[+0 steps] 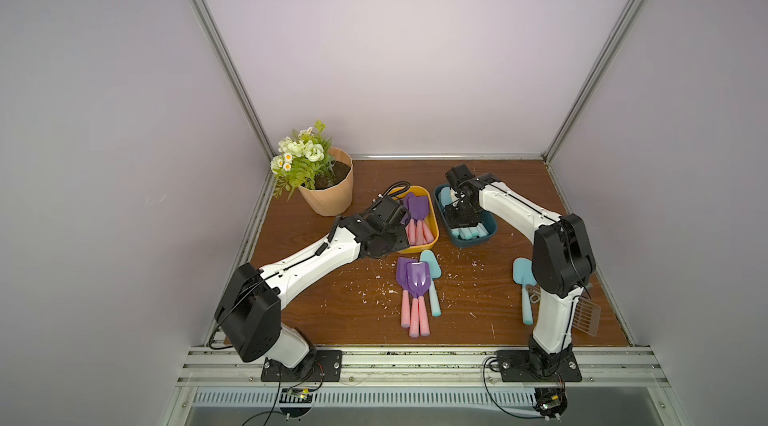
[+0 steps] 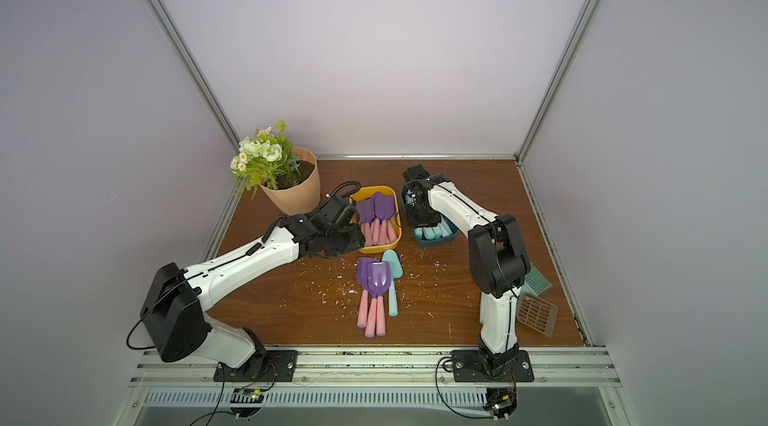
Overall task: Sort the small shovels by color and place them into the storage box
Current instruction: Place the shovel in the storage box, then pick up the shovel from the center of the board.
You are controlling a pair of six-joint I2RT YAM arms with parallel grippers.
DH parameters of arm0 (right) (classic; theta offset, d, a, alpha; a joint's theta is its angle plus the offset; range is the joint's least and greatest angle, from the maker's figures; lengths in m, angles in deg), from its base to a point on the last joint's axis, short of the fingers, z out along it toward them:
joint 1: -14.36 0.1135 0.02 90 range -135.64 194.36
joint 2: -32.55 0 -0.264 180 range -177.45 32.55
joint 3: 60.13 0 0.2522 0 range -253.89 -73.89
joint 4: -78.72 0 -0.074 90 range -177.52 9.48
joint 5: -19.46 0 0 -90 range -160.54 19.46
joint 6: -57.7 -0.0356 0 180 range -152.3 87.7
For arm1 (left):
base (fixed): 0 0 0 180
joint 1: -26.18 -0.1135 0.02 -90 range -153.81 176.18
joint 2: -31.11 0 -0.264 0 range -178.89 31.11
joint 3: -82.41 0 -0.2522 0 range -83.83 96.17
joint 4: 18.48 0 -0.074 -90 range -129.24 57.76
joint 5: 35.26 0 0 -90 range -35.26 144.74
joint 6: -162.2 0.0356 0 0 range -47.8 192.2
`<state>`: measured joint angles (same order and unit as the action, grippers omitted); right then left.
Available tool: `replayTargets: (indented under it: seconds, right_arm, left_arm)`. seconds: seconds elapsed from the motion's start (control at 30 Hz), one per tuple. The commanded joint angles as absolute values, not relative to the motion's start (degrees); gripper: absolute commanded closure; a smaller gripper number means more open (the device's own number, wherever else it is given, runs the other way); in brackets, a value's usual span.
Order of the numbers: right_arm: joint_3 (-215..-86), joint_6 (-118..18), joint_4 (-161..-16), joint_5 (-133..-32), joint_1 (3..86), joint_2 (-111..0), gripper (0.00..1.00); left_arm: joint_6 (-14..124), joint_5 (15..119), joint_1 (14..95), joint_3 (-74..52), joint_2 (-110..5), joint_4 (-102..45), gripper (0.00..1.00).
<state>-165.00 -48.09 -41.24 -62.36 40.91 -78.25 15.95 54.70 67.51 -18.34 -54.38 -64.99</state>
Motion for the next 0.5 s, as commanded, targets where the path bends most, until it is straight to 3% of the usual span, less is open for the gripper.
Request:
replayTargets:
  seconds: [0.0, 0.23, 0.47]
  right_arm:
    - [-167.86, -49.04, -39.03, -58.26, 40.90, -72.38, 0.57]
    - [-166.91, -48.89, -38.98, -59.17, 40.91, -65.62, 0.58]
    - [-160.16, -49.63, -40.52, -63.70, 40.90, -59.31, 0.59]
  left_arm:
    - [16.68, 57.07, 68.83, -19.89, -52.70, -65.88, 0.40]
    - [14.55, 61.81, 78.57, -22.10, -55.54, -66.89, 0.40]
    - [9.93, 62.75, 83.45, -28.94, -53.65, -67.75, 0.42]
